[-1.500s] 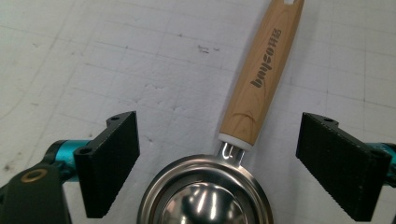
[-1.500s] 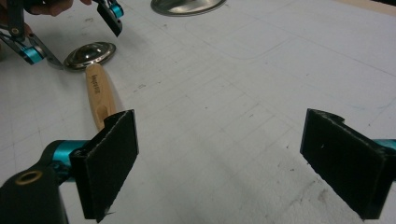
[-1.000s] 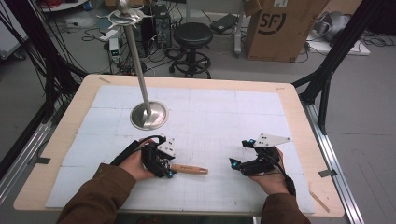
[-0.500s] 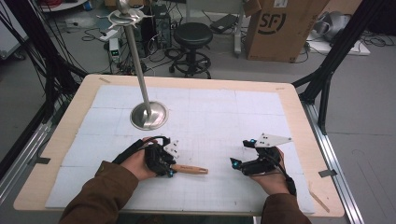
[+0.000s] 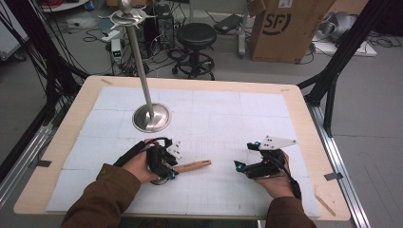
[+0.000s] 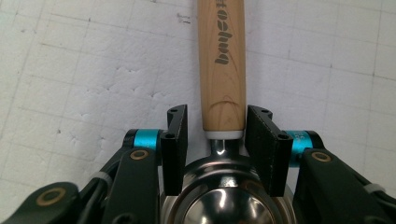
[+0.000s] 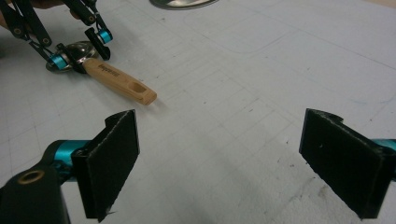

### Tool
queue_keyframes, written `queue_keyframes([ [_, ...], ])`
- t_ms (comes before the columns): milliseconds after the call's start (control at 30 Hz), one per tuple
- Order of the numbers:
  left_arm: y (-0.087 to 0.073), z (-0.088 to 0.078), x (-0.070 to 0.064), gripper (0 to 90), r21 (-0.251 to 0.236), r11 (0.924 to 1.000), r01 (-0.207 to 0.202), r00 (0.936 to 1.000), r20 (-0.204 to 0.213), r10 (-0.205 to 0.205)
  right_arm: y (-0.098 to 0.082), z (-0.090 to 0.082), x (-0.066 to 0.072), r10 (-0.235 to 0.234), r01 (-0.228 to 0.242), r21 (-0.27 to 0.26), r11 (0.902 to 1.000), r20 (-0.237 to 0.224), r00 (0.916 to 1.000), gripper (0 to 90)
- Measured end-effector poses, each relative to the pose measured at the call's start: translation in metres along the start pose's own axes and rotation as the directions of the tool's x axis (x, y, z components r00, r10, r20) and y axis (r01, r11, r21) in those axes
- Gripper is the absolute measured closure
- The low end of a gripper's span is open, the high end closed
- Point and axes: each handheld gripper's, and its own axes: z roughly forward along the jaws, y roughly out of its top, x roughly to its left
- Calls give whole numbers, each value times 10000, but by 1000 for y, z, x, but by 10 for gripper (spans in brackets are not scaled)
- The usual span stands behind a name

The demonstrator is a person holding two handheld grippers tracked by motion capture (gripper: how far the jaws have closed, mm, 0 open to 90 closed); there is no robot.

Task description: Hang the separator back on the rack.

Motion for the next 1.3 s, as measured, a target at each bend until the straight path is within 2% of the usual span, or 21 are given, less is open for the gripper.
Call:
queue_keyframes([
  [267, 6, 3, 2, 602, 274, 9996, 65, 9999, 126, -69, 0, 0, 0, -19, 19, -11, 10000, -8, 10000, 109],
  [433, 11, 3, -3, 606, 632, 9980, 75, 9998, -180, -64, 0, 1, 0, -37, 37, 6, 10000, 29, 10000, 109],
  [533, 14, 4, -5, 640, 854, 9963, -36, 9998, -181, 52, 0, 1, 0, 23, -23, 61, 10000, 4, 10000, 109],
  [600, 14, 3, -5, 667, 842, 9964, -47, 10000, -69, 53, 0, 1, 0, -5, 5, 55, 10000, 19, 10000, 109],
  [733, 14, 3, -6, 687, 858, 9963, -77, 9999, -122, 87, 0, 1, 0, -60, 60, 30, 10000, 31, 10000, 109],
  [867, 11, 2, -4, 691, 650, 9977, 174, 9998, -9, -173, 0, 0, 1, -24, 24, 20, 10000, 12, 10000, 109],
  [1067, 5, 1, -5, 692, 258, 9995, 160, 9999, -37, -159, 0, -2, 1, 13, -13, 2, 10000, 42, 10000, 110],
  [1233, 0, -3, -4, 692, -179, 9992, 358, 9991, 250, -354, -1, -2, 0, 24, -24, 26, 10000, 53, 10000, 110],
  [1300, 0, -5, -4, 692, -265, 9989, 383, 9991, 186, -378, -1, -1, 0, -47, 47, 35, 10000, 83, 10000, 110],
])
